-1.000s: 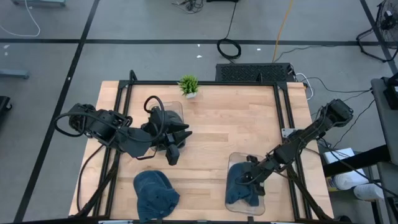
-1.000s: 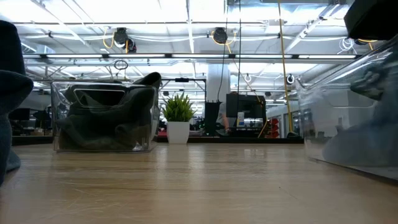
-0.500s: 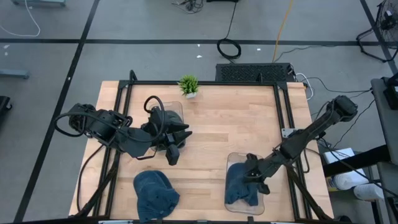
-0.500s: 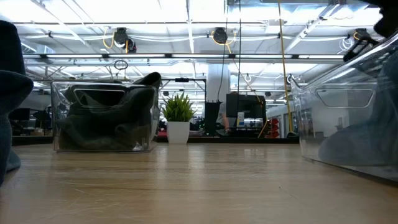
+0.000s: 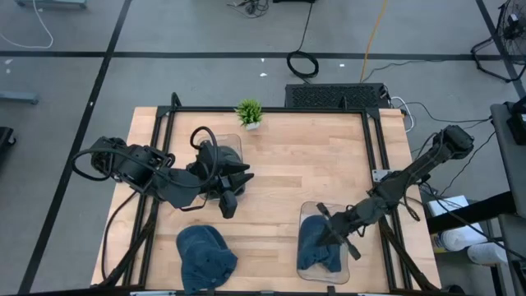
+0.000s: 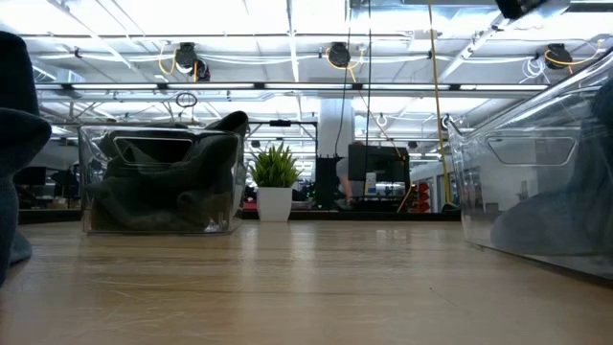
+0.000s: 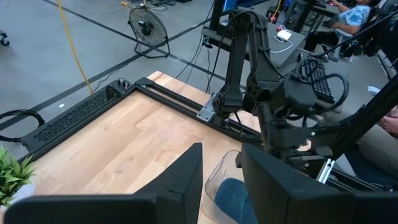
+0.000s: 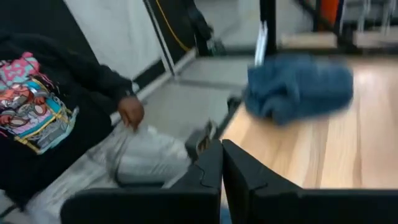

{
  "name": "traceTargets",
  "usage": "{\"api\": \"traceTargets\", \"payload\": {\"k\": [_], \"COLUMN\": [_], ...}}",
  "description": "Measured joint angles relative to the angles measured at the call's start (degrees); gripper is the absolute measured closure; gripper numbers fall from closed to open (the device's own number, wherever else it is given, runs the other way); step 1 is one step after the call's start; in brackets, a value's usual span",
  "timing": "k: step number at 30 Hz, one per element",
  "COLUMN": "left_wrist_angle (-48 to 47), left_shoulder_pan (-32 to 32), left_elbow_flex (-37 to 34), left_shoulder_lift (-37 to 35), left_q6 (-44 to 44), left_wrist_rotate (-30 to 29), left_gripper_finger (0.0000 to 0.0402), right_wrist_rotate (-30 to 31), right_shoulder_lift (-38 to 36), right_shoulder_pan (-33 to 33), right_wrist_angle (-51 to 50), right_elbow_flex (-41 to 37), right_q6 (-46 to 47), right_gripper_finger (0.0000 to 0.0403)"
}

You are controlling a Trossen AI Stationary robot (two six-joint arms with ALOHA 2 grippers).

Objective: Pick & Place hat
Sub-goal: Put the blue cap into the bottom transparent bin

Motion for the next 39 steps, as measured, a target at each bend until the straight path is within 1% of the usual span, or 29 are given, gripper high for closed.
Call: {"api": "traceTargets", "payload": {"k": [3, 7, 9, 12, 14, 19, 23, 26, 28, 30, 32, 35, 39], "left_wrist_angle": [0.0, 0.0, 0.0, 0.0, 0.0, 0.0, 0.0, 0.0, 0.0, 0.0, 0.0, 0.0, 0.0], "left_shoulder_pan": [0.0, 0.0, 0.0, 0.0, 0.0, 0.0, 0.0, 0.0, 0.0, 0.0, 0.0, 0.0, 0.0], "left_elbow_flex": [0.0, 0.0, 0.0, 0.0, 0.0, 0.0, 0.0, 0.0, 0.0, 0.0, 0.0, 0.0, 0.0], "left_shoulder_lift": [0.0, 0.0, 0.0, 0.0, 0.0, 0.0, 0.0, 0.0, 0.0, 0.0, 0.0, 0.0, 0.0], "left_q6": [0.0, 0.0, 0.0, 0.0, 0.0, 0.0, 0.0, 0.0, 0.0, 0.0, 0.0, 0.0, 0.0], "left_wrist_rotate": [0.0, 0.0, 0.0, 0.0, 0.0, 0.0, 0.0, 0.0, 0.0, 0.0, 0.0, 0.0, 0.0], "left_gripper_finger": [0.0282, 0.0282, 0.0282, 0.0282, 0.0282, 0.0282, 0.0282, 0.0282, 0.0282, 0.0282, 0.0282, 0.0282, 0.0282], "right_wrist_rotate": [0.0, 0.3, 2.8, 8.3, 11.0, 17.0, 22.8, 29.9, 32.5, 31.9, 29.6, 26.0, 19.4], "right_shoulder_lift": [-0.2, -0.1, -0.1, -0.6, -2.0, -8.8, -17.0, -22.9, -25.7, -27.6, -28.7, -28.8, -28.8], "right_shoulder_pan": [0.0, 0.0, 0.0, 0.0, 0.0, 0.0, -0.8, -4.3, -7.8, -11.4, -15.5, -21.5, -25.6], "right_wrist_angle": [5.5, 9.3, 11.8, 16.5, 17.3, 17.2, 17.3, 17.4, 17.5, 17.4, 17.4, 17.3, 17.4], "right_elbow_flex": [-1.4, -3.1, -4.2, -6.0, -7.1, -11.2, -15.0, -17.1, -18.6, -20.0, -21.3, -22.9, -24.6], "right_q6": [-5.9, -11.1, -13.2, -16.0, -17.0, -17.8, -21.8, -23.2, -23.2, -23.1, -22.4, -18.8, -14.2], "right_gripper_finger": [0.0403, 0.0403, 0.0403, 0.0403, 0.0403, 0.0403, 0.0403, 0.0403, 0.0403, 0.0403, 0.0403, 0.0403, 0.0403]}}
